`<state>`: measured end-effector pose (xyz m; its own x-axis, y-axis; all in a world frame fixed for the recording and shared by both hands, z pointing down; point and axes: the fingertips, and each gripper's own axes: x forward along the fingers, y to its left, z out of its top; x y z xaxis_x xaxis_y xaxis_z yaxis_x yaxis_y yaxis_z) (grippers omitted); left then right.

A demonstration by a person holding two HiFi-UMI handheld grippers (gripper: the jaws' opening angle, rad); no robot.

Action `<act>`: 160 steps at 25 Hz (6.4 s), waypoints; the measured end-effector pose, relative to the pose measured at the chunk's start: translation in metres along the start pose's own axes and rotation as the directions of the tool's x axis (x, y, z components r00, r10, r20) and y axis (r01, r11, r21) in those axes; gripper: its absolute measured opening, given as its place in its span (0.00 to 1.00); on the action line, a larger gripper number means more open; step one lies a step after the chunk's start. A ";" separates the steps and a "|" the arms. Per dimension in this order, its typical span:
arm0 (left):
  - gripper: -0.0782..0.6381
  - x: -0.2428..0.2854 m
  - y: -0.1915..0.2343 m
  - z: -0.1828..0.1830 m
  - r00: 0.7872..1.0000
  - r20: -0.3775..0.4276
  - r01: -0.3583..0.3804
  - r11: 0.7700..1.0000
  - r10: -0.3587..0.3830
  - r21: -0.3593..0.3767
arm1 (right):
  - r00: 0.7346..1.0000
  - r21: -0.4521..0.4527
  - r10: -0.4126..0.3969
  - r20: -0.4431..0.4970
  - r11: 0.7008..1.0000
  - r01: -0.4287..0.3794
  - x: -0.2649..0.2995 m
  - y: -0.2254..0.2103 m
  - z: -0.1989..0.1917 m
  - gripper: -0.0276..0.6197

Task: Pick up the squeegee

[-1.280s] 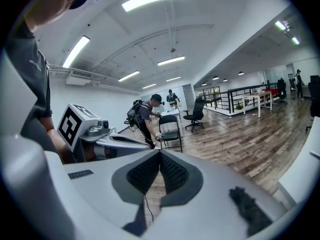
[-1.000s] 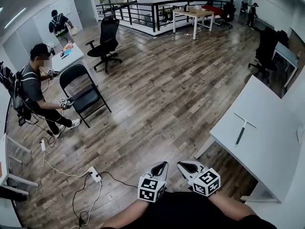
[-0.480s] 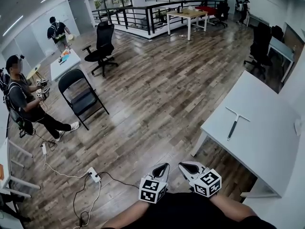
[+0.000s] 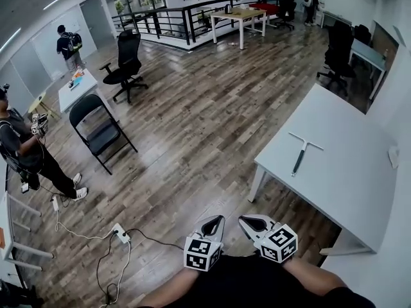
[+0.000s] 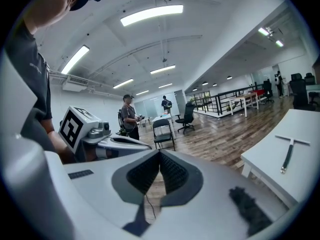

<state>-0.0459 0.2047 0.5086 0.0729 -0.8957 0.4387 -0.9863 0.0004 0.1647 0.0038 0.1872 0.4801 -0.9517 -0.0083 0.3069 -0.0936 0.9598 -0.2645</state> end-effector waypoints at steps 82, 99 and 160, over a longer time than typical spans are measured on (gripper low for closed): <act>0.12 0.190 0.052 0.083 0.804 -0.223 0.583 0.804 -0.551 0.113 | 0.835 0.285 -0.546 -0.069 0.792 0.541 0.063 -0.169 0.035 0.05; 0.12 0.231 0.033 0.092 0.832 -0.255 0.539 0.826 -0.492 0.166 | 0.851 0.328 -0.526 -0.015 0.801 0.501 0.044 -0.216 0.034 0.05; 0.12 0.484 -0.038 0.155 0.728 -0.463 0.668 0.673 -0.505 0.317 | 0.581 0.430 -0.776 -0.244 0.451 0.782 -0.075 -0.525 -0.015 0.13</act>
<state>0.0041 -0.2979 0.5774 0.6196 -0.4468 0.6454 -0.6623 -0.7388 0.1243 0.1289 -0.3120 0.6096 -0.4094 -0.6816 0.6064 -0.9123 0.3057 -0.2723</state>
